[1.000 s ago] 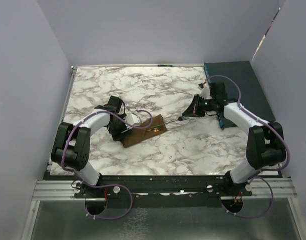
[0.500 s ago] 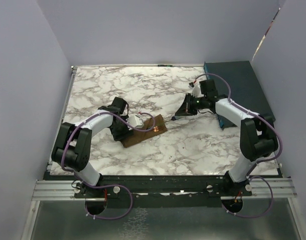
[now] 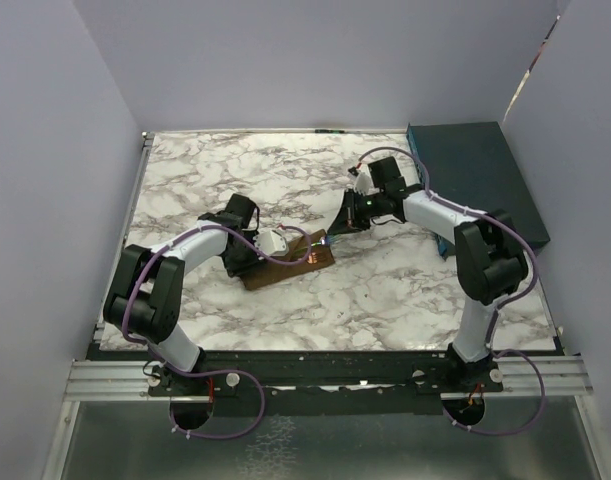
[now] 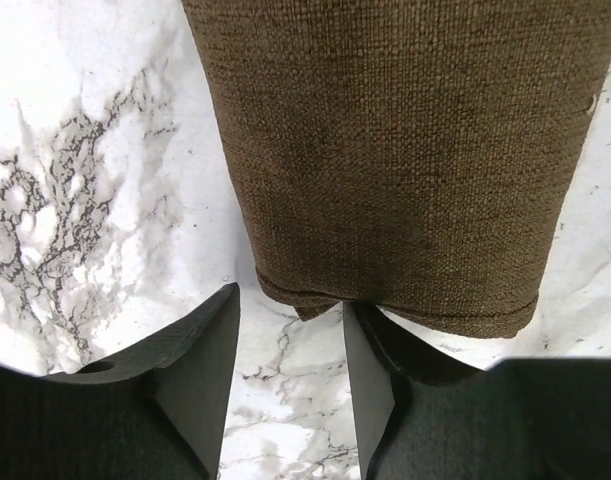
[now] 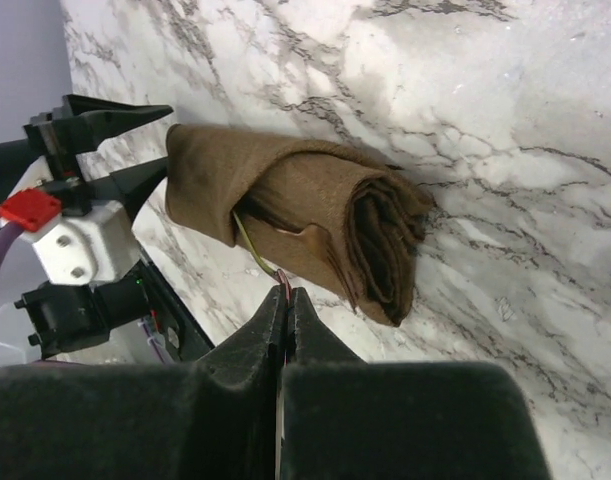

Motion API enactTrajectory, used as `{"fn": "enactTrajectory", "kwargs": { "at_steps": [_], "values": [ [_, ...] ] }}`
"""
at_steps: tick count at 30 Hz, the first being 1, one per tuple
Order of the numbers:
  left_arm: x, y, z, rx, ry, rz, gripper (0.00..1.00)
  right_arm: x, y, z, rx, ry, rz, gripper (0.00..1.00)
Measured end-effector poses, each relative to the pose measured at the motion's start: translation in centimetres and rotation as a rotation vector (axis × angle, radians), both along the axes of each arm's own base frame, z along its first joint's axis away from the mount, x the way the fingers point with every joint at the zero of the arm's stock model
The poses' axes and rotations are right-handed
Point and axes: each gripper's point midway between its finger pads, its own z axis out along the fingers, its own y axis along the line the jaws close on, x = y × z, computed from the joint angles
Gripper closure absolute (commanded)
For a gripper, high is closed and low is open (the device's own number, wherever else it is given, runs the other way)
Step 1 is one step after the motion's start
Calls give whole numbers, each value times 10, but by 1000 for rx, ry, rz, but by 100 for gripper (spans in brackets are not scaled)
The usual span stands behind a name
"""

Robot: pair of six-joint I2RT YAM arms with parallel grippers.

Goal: Fold the napkin into a case and place the utensils inside
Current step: Insert the fork into the napkin.

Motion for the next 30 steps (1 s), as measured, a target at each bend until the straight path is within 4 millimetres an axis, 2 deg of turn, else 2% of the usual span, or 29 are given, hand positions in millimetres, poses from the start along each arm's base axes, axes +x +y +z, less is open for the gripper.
{"fn": "enactTrajectory", "kwargs": {
  "at_steps": [6, 14, 22, 26, 30],
  "values": [
    [3, -1, 0, 19, -21, -18, 57, 4, 7, -25, -14, 42, 28, 99],
    [3, -1, 0, 41, -27, -42, 59, 0, 34, -27, -18, 22, 97, 99],
    [1, -2, 0, 47, -31, -68, 61, 1, 39, -54, -23, 60, 106, 99],
    [1, -3, 0, 51, -33, -81, 62, 5, 43, -58, -7, 55, 104, 98],
    [2, -2, 0, 55, -37, -88, 63, 8, 47, -59, 6, 47, 99, 91]
  ]
}}
